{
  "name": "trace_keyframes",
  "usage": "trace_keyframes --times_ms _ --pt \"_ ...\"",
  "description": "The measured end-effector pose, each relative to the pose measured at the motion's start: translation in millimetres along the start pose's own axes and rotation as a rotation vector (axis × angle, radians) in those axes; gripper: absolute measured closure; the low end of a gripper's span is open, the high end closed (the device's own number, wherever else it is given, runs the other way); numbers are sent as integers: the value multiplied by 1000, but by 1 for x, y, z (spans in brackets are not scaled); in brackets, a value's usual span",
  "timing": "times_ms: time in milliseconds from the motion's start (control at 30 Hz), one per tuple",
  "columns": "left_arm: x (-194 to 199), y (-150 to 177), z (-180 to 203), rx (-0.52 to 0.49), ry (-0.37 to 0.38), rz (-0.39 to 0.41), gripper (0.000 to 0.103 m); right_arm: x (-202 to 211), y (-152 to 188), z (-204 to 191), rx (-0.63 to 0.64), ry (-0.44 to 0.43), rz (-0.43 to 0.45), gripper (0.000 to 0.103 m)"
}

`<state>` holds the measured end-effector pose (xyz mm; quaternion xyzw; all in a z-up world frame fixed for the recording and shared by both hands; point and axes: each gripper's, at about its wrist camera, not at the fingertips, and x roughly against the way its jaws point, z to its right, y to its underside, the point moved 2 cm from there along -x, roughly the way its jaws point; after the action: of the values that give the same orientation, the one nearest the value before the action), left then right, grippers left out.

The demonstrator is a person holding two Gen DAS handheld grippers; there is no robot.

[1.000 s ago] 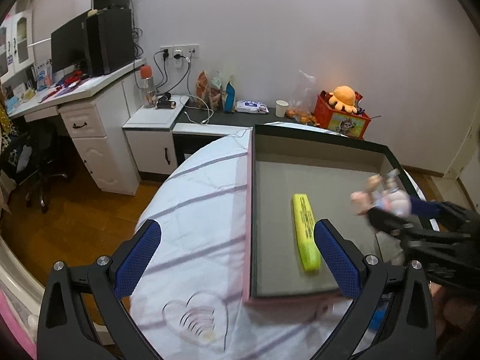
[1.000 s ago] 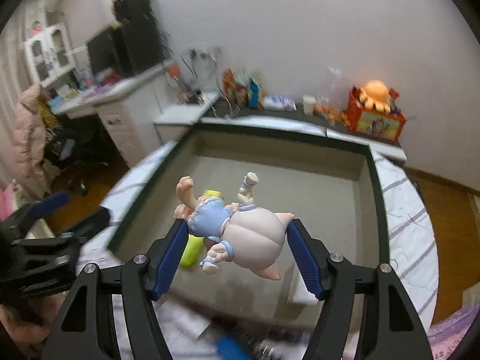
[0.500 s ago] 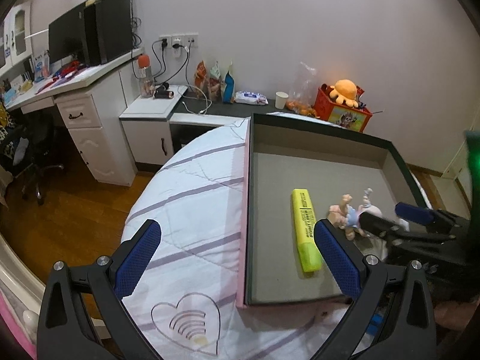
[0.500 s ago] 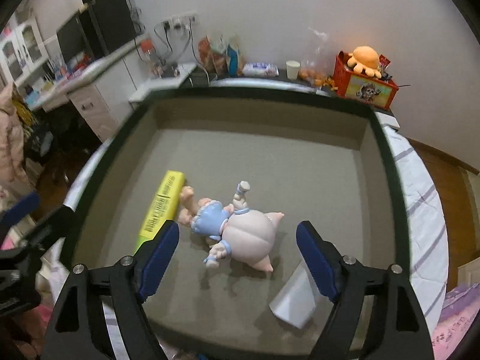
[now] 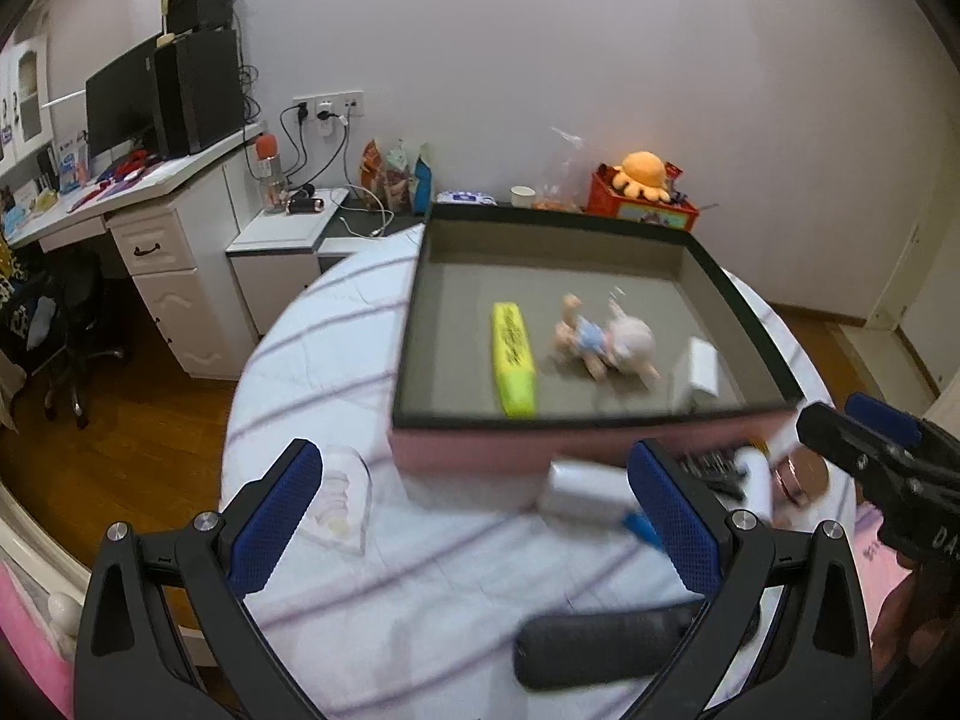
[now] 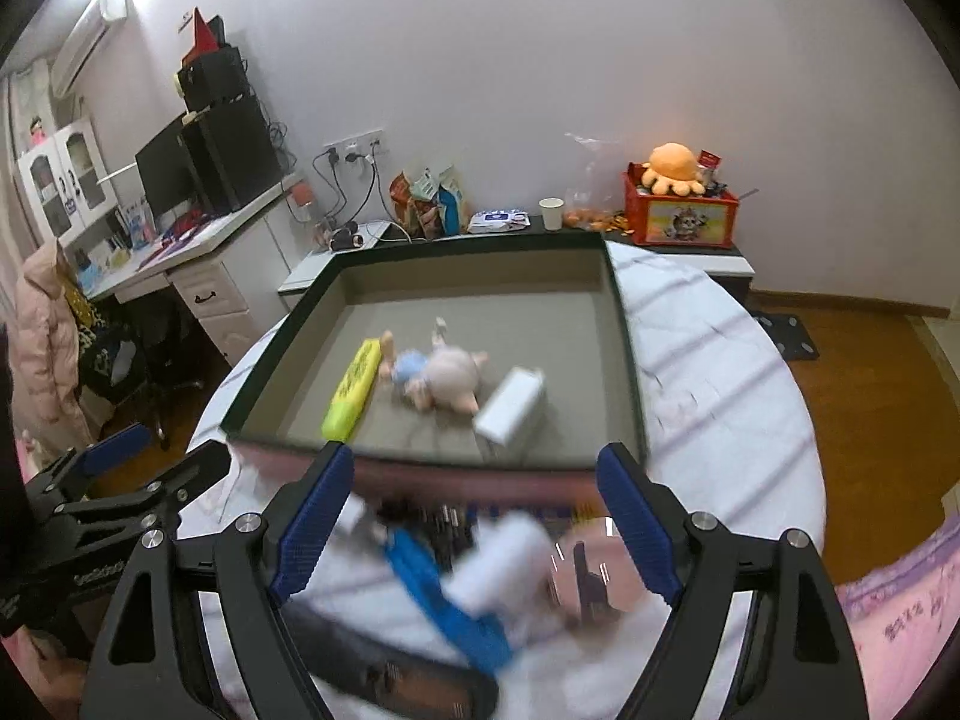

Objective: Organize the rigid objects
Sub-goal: 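Lower the baby doll into the box and open the right gripper, then grasp the white charger block beside the box with the left gripper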

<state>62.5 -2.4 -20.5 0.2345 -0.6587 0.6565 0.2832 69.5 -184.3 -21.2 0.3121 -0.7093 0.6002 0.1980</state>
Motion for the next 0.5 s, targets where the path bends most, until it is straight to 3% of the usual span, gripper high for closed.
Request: trace_keyframes --times_ms 233,500 --pt "3 26 23 -58 3 -36 0 29 45 13 -38 13 17 19" --pt "-11 36 31 -72 -4 -64 0 33 55 26 -64 28 20 19"
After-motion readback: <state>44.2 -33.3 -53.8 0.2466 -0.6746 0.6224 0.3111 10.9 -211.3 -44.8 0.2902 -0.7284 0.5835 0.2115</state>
